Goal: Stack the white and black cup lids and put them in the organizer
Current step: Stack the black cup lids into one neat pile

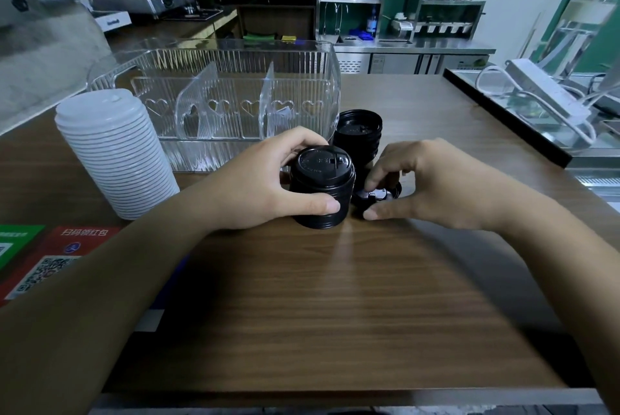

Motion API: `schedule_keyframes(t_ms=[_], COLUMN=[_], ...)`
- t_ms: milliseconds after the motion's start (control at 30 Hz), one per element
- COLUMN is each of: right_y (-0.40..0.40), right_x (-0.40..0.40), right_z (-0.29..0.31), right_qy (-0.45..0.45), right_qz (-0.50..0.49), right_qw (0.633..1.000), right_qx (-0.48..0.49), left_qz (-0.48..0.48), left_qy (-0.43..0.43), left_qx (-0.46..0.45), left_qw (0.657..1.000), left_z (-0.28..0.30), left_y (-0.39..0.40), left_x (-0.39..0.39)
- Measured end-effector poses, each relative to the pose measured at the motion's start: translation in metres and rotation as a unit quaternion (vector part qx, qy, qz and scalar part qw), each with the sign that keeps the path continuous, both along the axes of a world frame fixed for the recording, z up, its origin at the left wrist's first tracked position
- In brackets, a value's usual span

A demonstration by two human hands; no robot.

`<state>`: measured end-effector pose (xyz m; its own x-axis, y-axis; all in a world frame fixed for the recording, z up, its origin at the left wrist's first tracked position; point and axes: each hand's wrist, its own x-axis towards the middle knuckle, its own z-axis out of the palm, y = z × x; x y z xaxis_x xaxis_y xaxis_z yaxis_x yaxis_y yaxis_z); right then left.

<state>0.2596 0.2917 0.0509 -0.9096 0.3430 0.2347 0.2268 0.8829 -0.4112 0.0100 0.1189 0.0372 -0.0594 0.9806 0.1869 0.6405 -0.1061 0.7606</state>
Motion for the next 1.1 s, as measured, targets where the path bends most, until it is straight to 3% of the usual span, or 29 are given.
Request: schedule_keyframes(t_ms=[533,733,967,1100], right_y=[-0.002,-0.004,-0.009,-0.013], right_x=[-0.009,-0.005,0.000,-0.002], right_z=[-0.011,-0.002,0.014,0.019], right_qy=[-0.017,0.040,0.139,0.259], right_qz=[0.005,-0.012,-0.085,-0.102], right_qw=[0.998,0.995,0.986,0.948], right_qx=[0.062,0.086,-0.014,-0.153], left_qz=[0.000,0.000,-0.009,-0.004], left_qy=[0.012,0.009,0.000,0.012], left_qx=[-0.003,-0.001,-0.004,-0.007], left_qw=[1.000,1.000,1.000,1.000], left_z=[0.002,0.002,0.001,0.000], left_y=[-0.001,-0.001,-0.001,-0.002], left_x=[0.001,0.001,0.004,0.008])
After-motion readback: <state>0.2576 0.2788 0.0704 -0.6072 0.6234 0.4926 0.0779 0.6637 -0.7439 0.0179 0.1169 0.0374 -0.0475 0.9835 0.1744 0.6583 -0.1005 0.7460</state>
